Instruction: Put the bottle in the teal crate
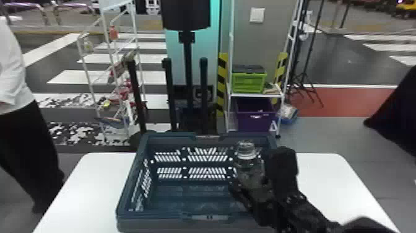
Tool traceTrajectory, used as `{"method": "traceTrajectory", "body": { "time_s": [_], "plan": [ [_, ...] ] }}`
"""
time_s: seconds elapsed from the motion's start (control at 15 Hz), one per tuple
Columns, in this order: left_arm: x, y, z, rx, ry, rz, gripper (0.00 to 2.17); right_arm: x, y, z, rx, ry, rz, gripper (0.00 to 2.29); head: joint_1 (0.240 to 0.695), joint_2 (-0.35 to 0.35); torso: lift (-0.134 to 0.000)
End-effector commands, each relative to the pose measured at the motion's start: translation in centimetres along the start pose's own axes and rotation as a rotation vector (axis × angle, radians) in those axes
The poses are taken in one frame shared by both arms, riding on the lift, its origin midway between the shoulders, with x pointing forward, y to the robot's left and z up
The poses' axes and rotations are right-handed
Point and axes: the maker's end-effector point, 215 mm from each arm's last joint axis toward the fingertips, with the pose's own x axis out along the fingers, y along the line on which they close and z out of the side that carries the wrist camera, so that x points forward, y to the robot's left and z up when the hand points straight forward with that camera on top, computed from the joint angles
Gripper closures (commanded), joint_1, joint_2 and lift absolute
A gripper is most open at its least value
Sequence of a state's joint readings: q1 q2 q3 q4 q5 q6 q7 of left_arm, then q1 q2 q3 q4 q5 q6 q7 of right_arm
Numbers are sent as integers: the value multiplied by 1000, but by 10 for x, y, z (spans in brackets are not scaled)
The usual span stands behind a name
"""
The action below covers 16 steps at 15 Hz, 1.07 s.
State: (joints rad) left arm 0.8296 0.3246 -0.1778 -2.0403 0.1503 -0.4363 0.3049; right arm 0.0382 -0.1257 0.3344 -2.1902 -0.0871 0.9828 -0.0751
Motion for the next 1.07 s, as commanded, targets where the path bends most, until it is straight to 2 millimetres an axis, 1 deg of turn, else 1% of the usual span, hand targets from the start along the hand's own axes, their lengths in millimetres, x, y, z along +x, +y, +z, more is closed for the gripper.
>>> {"method": "traceTrajectory", "body": {
  "time_s": [0.0, 0.2, 0.33, 0.47, 0.6, 0.87, 1.0],
  "plan": [
    [-1, 0, -1, -1, 2, 1, 124, 20, 13, -11, -27, 120, 41, 2290, 499, 0, 0],
    [-2, 2, 0, -1, 0, 6, 124, 44, 28, -6, -34, 179, 72, 2290, 499, 0, 0],
    [-3, 2, 0, -3, -3, 6, 124, 59, 36, -10, -33, 231, 93, 2290, 499, 0, 0],
    [-3, 2, 1, -4, -6, 6, 124, 74, 47, -8, -23, 260, 121, 2290, 499, 0, 0],
    [-4, 2, 2, -5, -9, 5, 124, 85, 56, -14, -10, 296, 144, 2290, 499, 0, 0],
    [-4, 2, 2, -5, -12, 5, 124, 102, 45, -36, -24, 374, 123, 2290, 499, 0, 0],
    [-5, 3, 2, -7, -15, 7, 124, 109, 36, -51, -27, 420, 109, 2290, 499, 0, 0]
  ]
}}
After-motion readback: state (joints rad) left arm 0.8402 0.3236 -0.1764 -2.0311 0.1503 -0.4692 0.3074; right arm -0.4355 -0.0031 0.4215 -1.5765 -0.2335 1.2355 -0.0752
